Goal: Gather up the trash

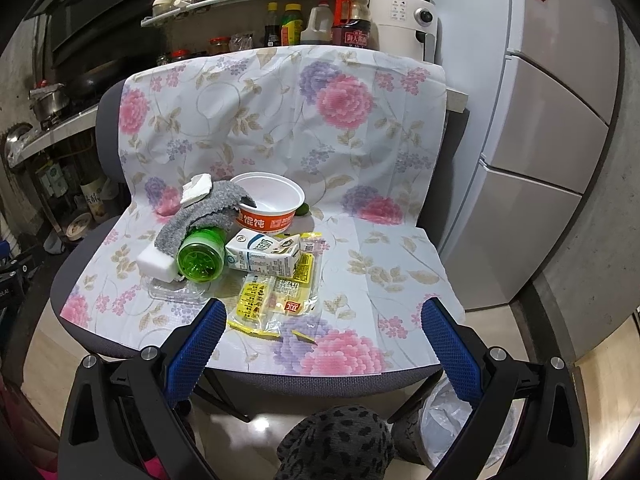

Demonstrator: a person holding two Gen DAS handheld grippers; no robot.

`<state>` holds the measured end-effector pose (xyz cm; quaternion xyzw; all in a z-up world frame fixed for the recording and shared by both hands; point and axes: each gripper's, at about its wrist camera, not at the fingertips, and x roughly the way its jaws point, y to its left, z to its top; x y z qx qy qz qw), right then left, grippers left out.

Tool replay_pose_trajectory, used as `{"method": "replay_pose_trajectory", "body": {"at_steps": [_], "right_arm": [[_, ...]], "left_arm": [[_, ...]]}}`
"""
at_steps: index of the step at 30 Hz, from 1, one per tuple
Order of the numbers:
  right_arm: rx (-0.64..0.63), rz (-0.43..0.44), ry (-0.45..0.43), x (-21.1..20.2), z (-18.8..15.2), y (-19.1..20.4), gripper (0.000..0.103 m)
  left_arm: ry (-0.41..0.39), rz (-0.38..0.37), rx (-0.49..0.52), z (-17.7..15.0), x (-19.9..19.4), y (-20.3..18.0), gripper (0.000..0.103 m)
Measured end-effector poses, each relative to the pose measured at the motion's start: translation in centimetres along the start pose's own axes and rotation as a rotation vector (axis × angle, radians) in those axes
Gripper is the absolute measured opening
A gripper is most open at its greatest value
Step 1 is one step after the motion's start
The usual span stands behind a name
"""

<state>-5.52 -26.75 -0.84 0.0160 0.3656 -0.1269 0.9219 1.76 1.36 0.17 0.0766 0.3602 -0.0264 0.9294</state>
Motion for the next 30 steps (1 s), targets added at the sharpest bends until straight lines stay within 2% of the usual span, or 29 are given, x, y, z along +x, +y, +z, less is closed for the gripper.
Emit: {"method": "replay_pose_trajectory", "body": {"at_steps": [30], "right_arm": [[0.003, -0.004, -0.004, 0.27, -0.03, 0.31, 0.097]], "left_arm": [[-0.004, 0.008, -0.008, 0.19, 0.13, 0.14, 0.097]]}}
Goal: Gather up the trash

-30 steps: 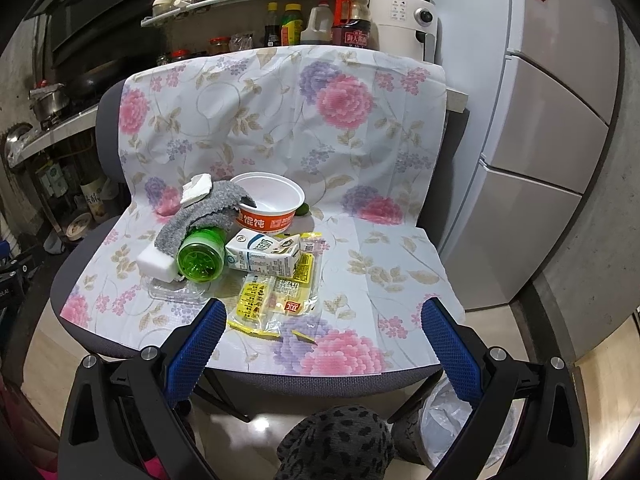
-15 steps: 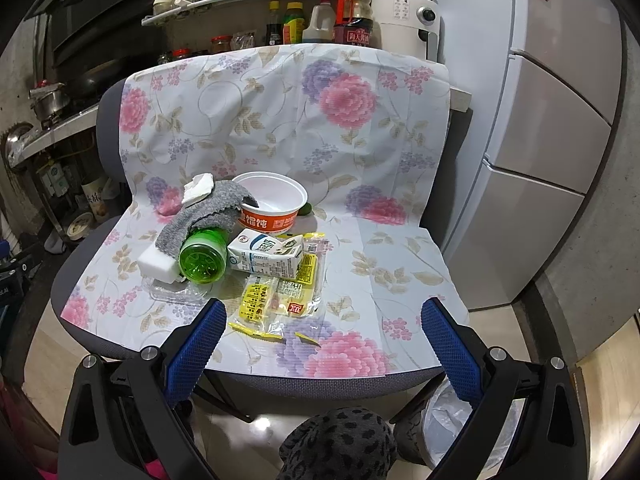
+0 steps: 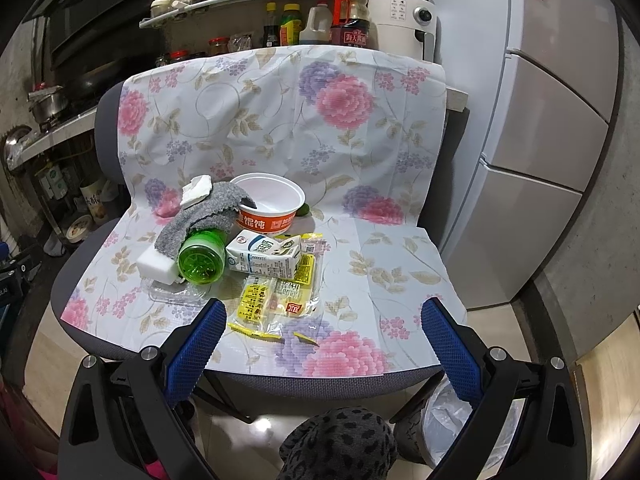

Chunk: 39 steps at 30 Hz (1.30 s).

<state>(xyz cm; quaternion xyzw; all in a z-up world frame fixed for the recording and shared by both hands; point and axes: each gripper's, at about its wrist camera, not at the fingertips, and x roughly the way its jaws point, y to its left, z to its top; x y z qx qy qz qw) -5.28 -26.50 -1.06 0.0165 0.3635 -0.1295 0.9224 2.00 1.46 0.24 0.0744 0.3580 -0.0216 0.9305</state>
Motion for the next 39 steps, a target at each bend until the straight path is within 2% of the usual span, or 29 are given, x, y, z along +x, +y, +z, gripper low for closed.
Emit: {"method": "replay_pose_trajectory", "body": {"at_steps": [25, 35, 39], "right_arm": [[0.005, 0.014, 0.001, 0.5, -0.3, 0.4, 0.097], [0.011, 0.071, -0.042, 2.4, -0.7, -0.5, 0.097], [-0.011, 0.113, -0.072, 3.7, 0.2, 0.5, 0.097]], "left_arm": [[0.016, 0.006, -0.002, 0.0, 0.3, 0.4, 0.097], [0.042, -0.036, 0.018, -0.5, 3.6, -0.4, 0.097], [0.037, -0.015, 0.021, -0.4, 5.2, -0.6, 0.097]]}}
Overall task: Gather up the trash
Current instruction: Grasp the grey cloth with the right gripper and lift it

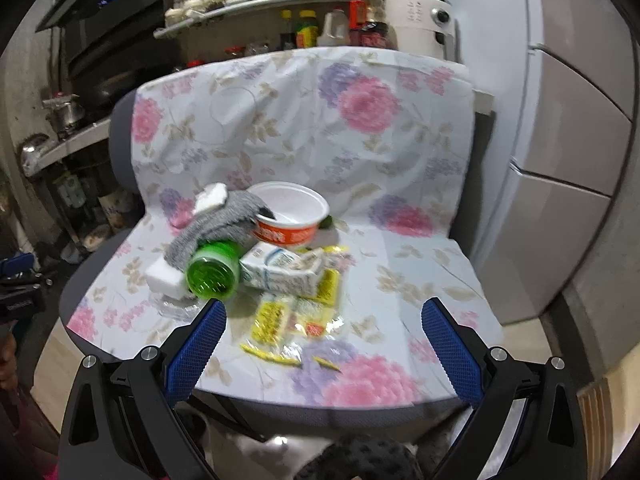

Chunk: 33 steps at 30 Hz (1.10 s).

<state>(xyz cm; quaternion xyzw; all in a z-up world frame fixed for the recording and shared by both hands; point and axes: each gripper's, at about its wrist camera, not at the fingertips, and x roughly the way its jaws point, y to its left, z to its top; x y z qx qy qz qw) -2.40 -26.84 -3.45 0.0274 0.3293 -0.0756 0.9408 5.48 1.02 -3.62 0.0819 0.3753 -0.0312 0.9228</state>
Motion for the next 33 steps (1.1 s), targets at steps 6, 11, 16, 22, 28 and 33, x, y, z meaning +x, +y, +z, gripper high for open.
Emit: {"method": "replay_pose_trajectory", "body": {"at_steps": [6, 11, 16, 22, 28, 33], "right_arm": [[-0.049, 0.077, 0.002, 3.3, 2.3, 2.3, 0.096], [-0.114, 0.104, -0.002, 6.5, 3.9, 4.8, 0.095], [-0.145, 0.168, 0.046, 10.3, 4.7, 6.3, 0.089], [-0.082, 0.264, 0.155, 16.5, 5.6, 8.5, 0.058], [-0.087, 0.238, 0.186, 20.5, 6.5, 10.4, 0.072], [-0.046, 0.273, 0.218, 21.9, 6.4, 10.3, 0.042]], "left_arm": [[0.018, -0.011, -0.024, 1.4, 3.3, 0.9, 0.097], [0.012, 0.016, -0.037, 2.9, 5.6, 1.9, 0.097], [0.015, 0.000, -0.020, 4.1, 8.0, 1.8, 0.097], [0.025, 0.001, -0.041, 4.5, 10.5, 2.2, 0.097], [0.040, -0.002, -0.052, 4.6, 12.4, 2.5, 0.097], [0.059, -0.013, -0.062, 4.2, 13.2, 2.6, 0.097]]}}
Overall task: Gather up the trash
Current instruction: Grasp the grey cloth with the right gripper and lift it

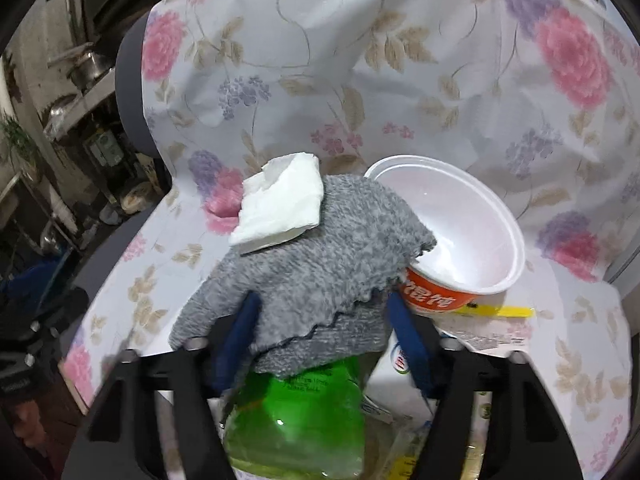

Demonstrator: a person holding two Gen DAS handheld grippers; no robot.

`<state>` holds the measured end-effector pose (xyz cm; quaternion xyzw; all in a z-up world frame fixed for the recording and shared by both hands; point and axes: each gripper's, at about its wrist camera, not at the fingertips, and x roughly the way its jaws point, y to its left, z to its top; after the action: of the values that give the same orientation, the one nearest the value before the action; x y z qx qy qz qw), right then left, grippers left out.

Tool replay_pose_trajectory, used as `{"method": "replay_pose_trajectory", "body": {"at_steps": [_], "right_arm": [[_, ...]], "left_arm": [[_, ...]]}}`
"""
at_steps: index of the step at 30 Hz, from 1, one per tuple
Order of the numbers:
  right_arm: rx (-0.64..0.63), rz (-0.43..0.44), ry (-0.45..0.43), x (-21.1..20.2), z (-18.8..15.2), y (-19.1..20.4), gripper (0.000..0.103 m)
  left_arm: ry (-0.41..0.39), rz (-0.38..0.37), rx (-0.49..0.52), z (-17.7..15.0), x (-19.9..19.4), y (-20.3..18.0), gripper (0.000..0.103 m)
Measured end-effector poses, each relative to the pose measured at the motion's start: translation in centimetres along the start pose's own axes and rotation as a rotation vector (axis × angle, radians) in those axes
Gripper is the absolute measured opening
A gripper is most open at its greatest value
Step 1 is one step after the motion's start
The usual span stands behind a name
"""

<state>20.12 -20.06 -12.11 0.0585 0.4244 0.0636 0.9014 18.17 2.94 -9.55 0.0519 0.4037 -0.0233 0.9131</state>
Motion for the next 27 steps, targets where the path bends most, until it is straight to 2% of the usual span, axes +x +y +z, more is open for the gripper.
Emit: {"method": "replay_pose_trajectory", "body": {"at_steps": [1, 2, 3, 8, 12, 14, 15, 16, 18, 21, 22, 25, 27], "right_arm": [[-0.006, 0.002, -0.011, -0.4, 0.0, 0.2, 0.036], [-0.015, 0.000, -0.022, -0.7, 0.0, 0.4, 0.023], [-0.028, -0.006, -0.042, -1.5, 0.1, 0.7, 0.018], [-0.032, -0.025, -0.147, -6.4, 0.3, 1.0, 0.014], [-0.050, -0.057, -0.168, -10.4, -0.6, 0.8, 0.013], [-0.098, -0.092, -0.092, -10.6, -1.3, 0.7, 0.013], [-0.101, -0.076, -0.065, -10.4, -1.5, 0.6, 0.013], [-0.072, -0.047, -0.073, -10.8, -1.5, -0.2, 0.013], [-0.092, -0.091, -0.075, -11.6, -1.6, -0.6, 0.013], [-0.100, -0.125, -0.026, -12.2, -2.5, -1.3, 0.013], [-0.102, -0.139, -0.033, -12.5, -2.9, -1.3, 0.013], [-0.094, -0.162, -0.144, -15.4, -3.8, -2.4, 0.013], [-0.069, -0.180, -0.174, -16.5, -3.9, -3.3, 0.013]], "left_arm": [[0.001, -0.002, -0.001, -0.1, -0.1, 0.0, 0.097], [0.000, -0.003, -0.002, -0.1, -0.2, 0.1, 0.097], [-0.002, -0.001, -0.002, -0.1, -0.2, 0.1, 0.097], [-0.018, -0.006, -0.008, -0.5, -1.6, 0.3, 0.097], [-0.011, -0.024, 0.015, -1.5, -2.7, -0.3, 0.097], [-0.004, -0.059, 0.048, -2.4, -3.0, -1.1, 0.097], [0.007, -0.076, 0.065, -2.8, -3.0, -1.6, 0.097], [0.021, -0.090, 0.080, -3.3, -2.9, -2.1, 0.097], [0.033, -0.104, 0.086, -3.9, -3.0, -2.8, 0.097], [0.035, -0.121, 0.093, -4.6, -3.5, -3.6, 0.097], [0.032, -0.120, 0.098, -4.7, -3.6, -3.7, 0.097], [0.027, -0.111, 0.106, -4.8, -3.8, -3.9, 0.097], [0.030, -0.111, 0.107, -4.7, -3.6, -4.1, 0.097]]}}
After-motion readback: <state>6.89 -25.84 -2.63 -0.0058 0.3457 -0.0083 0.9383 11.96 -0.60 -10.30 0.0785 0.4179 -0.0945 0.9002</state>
